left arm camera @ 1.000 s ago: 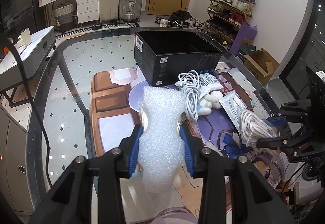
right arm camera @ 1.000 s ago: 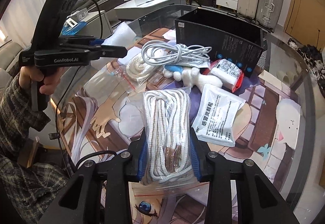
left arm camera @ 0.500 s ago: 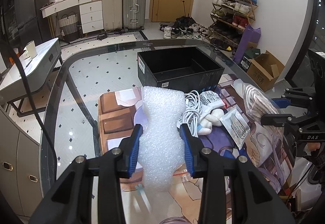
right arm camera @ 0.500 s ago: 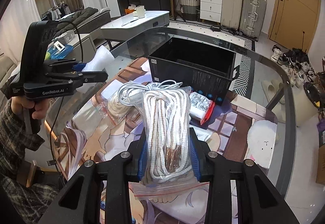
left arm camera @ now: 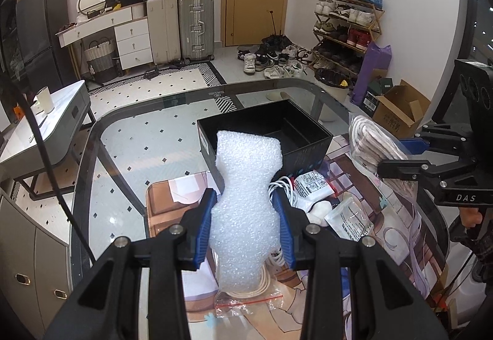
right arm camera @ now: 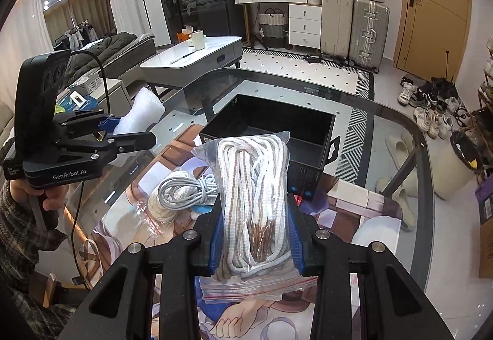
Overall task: Organize soft objects
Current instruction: 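Carry the foam with the left tool while the right tool carries the rope bag to the black box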
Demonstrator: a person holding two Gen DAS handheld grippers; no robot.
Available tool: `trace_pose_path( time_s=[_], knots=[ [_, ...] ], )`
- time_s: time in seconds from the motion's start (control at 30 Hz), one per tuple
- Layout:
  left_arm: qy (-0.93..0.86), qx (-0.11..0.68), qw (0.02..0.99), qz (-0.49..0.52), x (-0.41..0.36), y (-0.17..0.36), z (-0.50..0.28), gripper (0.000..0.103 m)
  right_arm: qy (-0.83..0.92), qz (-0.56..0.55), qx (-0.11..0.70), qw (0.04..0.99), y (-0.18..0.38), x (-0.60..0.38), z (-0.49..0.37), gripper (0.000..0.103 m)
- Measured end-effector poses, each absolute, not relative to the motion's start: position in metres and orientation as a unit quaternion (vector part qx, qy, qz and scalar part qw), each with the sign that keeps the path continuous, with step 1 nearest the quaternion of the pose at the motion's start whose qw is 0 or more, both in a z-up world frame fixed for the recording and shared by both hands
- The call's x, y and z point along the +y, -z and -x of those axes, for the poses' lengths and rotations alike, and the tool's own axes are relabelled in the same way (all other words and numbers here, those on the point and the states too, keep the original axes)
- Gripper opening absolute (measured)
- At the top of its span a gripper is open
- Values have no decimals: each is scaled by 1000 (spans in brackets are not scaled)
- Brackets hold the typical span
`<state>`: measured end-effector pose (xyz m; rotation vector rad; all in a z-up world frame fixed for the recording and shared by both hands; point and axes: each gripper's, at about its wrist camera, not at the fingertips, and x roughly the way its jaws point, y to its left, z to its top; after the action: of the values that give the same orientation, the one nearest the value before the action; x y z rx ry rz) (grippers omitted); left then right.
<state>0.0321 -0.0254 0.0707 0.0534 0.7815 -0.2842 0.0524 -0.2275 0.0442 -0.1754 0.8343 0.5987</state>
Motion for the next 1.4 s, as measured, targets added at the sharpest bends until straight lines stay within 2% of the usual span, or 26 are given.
trace_pose_path(
  time_s=[0.33, 1.4],
  knots=[
    [139, 371, 917, -33, -29, -82, -46, 36, -288, 81, 385, 873, -66, -223, -66, 36],
    [145, 378, 914, -33, -41, -92, -126, 36, -290, 68, 385, 873, -76, -209, -146, 36]
  ],
)
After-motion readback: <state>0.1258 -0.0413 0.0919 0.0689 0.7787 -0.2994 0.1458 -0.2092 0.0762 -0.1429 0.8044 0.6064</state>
